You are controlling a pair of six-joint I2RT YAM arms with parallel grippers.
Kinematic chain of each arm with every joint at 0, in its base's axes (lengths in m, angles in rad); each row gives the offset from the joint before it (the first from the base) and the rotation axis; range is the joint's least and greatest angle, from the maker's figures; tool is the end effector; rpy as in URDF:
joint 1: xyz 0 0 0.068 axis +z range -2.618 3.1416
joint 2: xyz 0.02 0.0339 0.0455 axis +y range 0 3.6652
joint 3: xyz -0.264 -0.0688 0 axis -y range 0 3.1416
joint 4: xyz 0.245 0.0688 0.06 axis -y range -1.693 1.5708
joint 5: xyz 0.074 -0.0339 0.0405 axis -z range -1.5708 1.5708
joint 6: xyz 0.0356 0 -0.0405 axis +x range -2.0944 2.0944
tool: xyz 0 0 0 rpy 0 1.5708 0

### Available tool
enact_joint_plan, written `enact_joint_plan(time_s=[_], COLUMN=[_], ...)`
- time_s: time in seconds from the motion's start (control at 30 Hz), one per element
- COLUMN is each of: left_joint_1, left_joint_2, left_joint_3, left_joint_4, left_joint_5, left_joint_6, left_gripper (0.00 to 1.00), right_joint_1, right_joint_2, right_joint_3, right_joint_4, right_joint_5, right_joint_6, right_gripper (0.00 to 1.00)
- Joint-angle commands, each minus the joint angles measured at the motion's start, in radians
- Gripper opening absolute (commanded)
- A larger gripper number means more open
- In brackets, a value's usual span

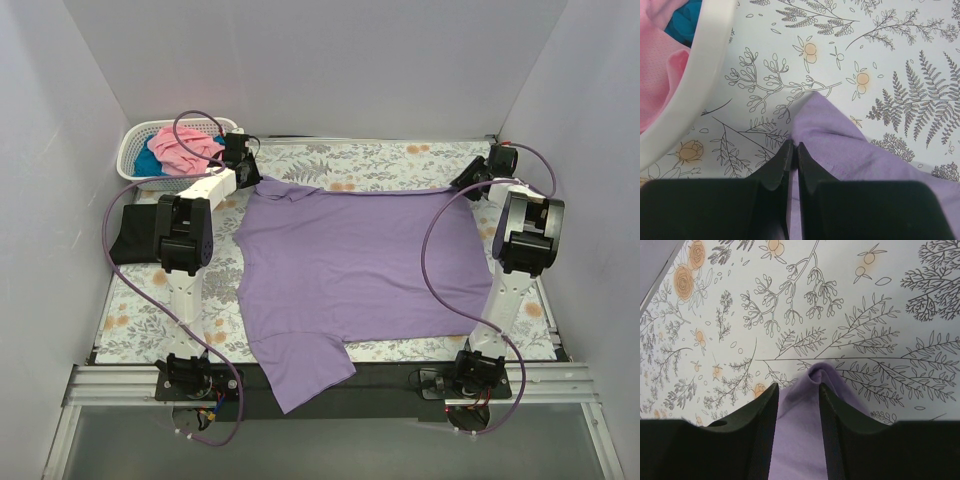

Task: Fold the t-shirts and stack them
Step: Flatten the tshirt out, then fold the tshirt

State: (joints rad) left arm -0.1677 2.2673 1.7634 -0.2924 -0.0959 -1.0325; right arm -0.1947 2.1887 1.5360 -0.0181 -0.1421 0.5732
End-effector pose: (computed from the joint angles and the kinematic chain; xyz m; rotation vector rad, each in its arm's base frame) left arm 0.5028 -0.0817 0.1720 -1.0534 2.1698 -0.4599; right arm 0.4813 -0.0898 0.1596 0.7736 2.1221 0.3629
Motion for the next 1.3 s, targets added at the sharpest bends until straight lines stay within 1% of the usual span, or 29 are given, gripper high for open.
enact_joint_plan(time_s=[0.0, 0.2, 0.27, 0.3, 0.37, 0.4, 0.43, 0.5, 0.67, 0.8, 0.97, 1.07, 1.13, 1.27], left_joint_1=[-0.004, -0.004, -0.004, -0.004, -0.006, -0.006, -0.004, -0.004, -0.003, -0.004, -0.003, -0.004, -0.004, -0.003], left_joint_2=[-0.063, -0.066, -0.069, -0.071, -0.075, -0.077, -0.077, -0.074, -0.072, -0.087, -0.118, -0.138, -0.166, -0.227], left_joint_3=[0.027, 0.028, 0.031, 0.033, 0.036, 0.042, 0.060, 0.091, 0.209, 0.265, 0.261, 0.255, 0.232, 0.183], left_joint_4=[-0.011, -0.011, -0.013, -0.013, -0.013, -0.017, -0.022, -0.051, -0.131, -0.166, -0.195, -0.250, -0.283, -0.316], left_joint_5=[-0.001, -0.004, -0.002, -0.004, -0.005, -0.005, -0.007, -0.016, -0.021, -0.010, -0.005, -0.014, -0.018, -0.015], left_joint_6=[0.009, 0.009, 0.011, 0.011, 0.011, 0.014, 0.014, 0.011, -0.009, -0.018, -0.035, -0.046, -0.052, -0.089], left_gripper=[0.00, 0.00, 0.00, 0.00, 0.00, 0.00, 0.00, 0.00, 0.00, 0.00, 0.00, 0.00, 0.00, 0.00], right_joint_1=[0.000, -0.002, -0.002, 0.000, -0.002, -0.002, -0.002, -0.002, -0.008, -0.015, -0.026, -0.037, -0.043, -0.048], right_joint_2=[0.019, 0.028, 0.031, 0.031, 0.028, 0.028, 0.023, 0.013, -0.032, -0.061, -0.092, -0.122, -0.145, -0.168], right_joint_3=[0.050, 0.055, 0.055, 0.056, 0.058, 0.067, 0.072, 0.079, 0.090, 0.090, 0.069, 0.043, 0.016, -0.004], right_joint_4=[0.046, 0.047, 0.047, 0.047, 0.050, 0.050, 0.050, 0.050, 0.047, 0.043, 0.027, 0.020, 0.020, -0.046], right_joint_5=[-0.011, -0.017, -0.019, -0.020, -0.025, -0.040, -0.050, -0.056, -0.060, -0.077, -0.105, -0.119, -0.134, -0.152], right_joint_6=[0.016, 0.028, 0.033, 0.033, 0.030, 0.027, 0.025, 0.013, -0.013, -0.047, -0.078, -0.093, -0.108, -0.150], right_gripper=[0.44, 0.43, 0.38, 0.32, 0.25, 0.14, 0.08, 0.01, 0.01, 0.01, 0.01, 0.01, 0.01, 0.01])
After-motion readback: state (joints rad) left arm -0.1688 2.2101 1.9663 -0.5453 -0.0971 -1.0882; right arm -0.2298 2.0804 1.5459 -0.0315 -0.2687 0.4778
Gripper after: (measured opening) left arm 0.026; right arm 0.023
